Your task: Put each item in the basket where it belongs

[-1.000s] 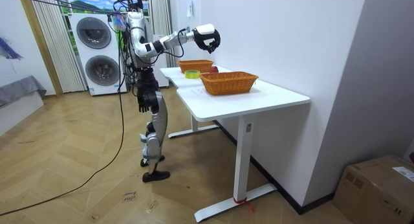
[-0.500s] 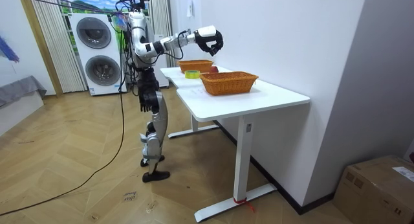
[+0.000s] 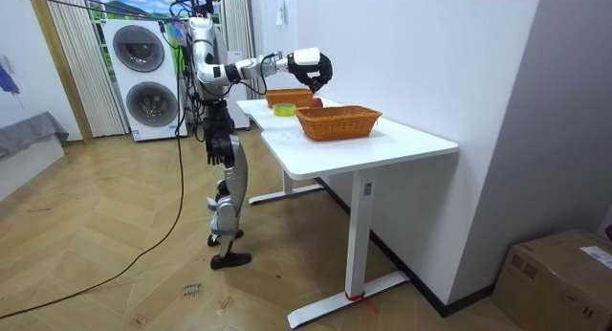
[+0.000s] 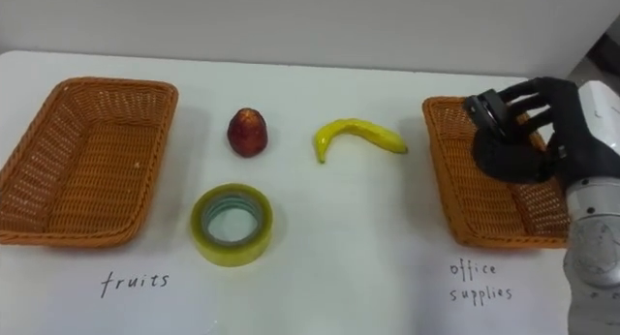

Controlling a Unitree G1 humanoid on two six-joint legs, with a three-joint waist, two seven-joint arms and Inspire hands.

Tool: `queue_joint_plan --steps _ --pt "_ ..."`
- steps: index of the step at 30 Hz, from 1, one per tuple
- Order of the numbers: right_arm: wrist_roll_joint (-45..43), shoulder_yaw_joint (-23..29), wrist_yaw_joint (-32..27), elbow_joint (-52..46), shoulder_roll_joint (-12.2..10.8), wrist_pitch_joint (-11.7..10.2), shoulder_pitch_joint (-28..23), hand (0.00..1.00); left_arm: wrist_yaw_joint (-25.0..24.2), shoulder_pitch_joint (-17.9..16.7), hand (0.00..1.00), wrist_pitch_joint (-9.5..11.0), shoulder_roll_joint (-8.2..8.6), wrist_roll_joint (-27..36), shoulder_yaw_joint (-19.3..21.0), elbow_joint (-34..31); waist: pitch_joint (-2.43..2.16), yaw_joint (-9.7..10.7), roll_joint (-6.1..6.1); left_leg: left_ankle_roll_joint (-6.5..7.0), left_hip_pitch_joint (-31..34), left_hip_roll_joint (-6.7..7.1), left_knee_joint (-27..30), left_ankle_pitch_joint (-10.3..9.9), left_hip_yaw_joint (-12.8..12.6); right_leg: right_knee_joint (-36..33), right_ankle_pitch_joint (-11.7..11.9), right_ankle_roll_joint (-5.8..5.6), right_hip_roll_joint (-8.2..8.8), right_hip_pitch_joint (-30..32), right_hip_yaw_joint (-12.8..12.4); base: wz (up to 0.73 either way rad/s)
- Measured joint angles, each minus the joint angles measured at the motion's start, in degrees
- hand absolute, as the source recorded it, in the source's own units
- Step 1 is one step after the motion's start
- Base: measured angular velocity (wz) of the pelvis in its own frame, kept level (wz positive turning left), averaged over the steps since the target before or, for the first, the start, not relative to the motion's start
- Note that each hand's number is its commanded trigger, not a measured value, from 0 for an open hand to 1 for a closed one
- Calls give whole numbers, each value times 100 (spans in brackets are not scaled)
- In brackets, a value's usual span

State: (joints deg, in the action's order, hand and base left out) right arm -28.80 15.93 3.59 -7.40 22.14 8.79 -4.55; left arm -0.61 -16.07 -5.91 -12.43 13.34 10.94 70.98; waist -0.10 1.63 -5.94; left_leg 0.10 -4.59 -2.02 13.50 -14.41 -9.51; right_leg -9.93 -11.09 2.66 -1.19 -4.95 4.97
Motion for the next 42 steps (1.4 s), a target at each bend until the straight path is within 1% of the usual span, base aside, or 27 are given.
queue_joint_plan --steps 5,8,10,12,13,14,15,16,22,29,42 --pt "-89 -87 0 452 -6 25 -13 100 3 4 0 -8 3 67 -57 -3 -1 -24 12 0 1 -3 -4 0 -59 0 3 -5 4 3 -2 0" --pt "-103 -112 40 470 -17 80 -13 100 -1 8 0 -7 8 69 -58 -2 6 -19 43 0 2 -4 -2 0 -62 -1 4 -5 5 6 0 0" --pt "-104 -112 40 477 -17 80 -13 95 1 6 0 -7 9 67 -57 -3 5 -19 61 0 -7 -4 -3 0 -62 -2 4 -5 5 -2 1 0" --pt "-104 -113 40 482 -17 80 -13 72 2 7 0 -7 9 67 -58 -7 6 -19 76 0 -9 -5 -3 0 -62 -5 4 -5 5 -3 3 0" --pt "-104 -113 40 485 -17 80 -13 64 7 6 0 -7 9 68 -59 -6 6 -19 84 0 -10 -4 -4 0 -62 -7 4 -5 4 -3 3 0" --pt "-99 -118 40 486 -18 81 -13 38 13 5 0 -7 9 66 -59 -6 5 -29 90 0 -13 -5 -3 0 -61 -8 4 -5 4 -2 4 0" --pt "-100 -119 41 486 -18 81 -14 13 14 5 0 -7 9 65 -58 -7 6 -23 97 0 -13 -5 -3 0 -60 -7 4 -5 4 -2 5 0" --pt "-104 -119 41 486 -18 81 -13 0 15 6 0 -7 9 64 -57 -11 12 -23 108 0 -13 -4 -2 0 -59 -5 4 -5 5 -2 5 0" --pt "-104 -126 42 502 -17 83 -14 0 76 5 0 -12 9 65 -57 -48 10 -32 130 0 -13 -4 -3 0 -62 -5 4 -5 5 -1 3 0" --pt "-106 -126 42 502 -17 111 -15 0 161 5 0 -12 9 65 -56 -81 7 -30 127 0 -15 -4 -3 0 -62 -4 4 -5 4 -1 2 0" --pt "-106 -126 42 502 -17 115 -15 0 169 1 0 -12 9 65 -56 -139 6 -32 119 0 -16 -4 -4 0 -62 -4 4 -5 4 -1 1 0"
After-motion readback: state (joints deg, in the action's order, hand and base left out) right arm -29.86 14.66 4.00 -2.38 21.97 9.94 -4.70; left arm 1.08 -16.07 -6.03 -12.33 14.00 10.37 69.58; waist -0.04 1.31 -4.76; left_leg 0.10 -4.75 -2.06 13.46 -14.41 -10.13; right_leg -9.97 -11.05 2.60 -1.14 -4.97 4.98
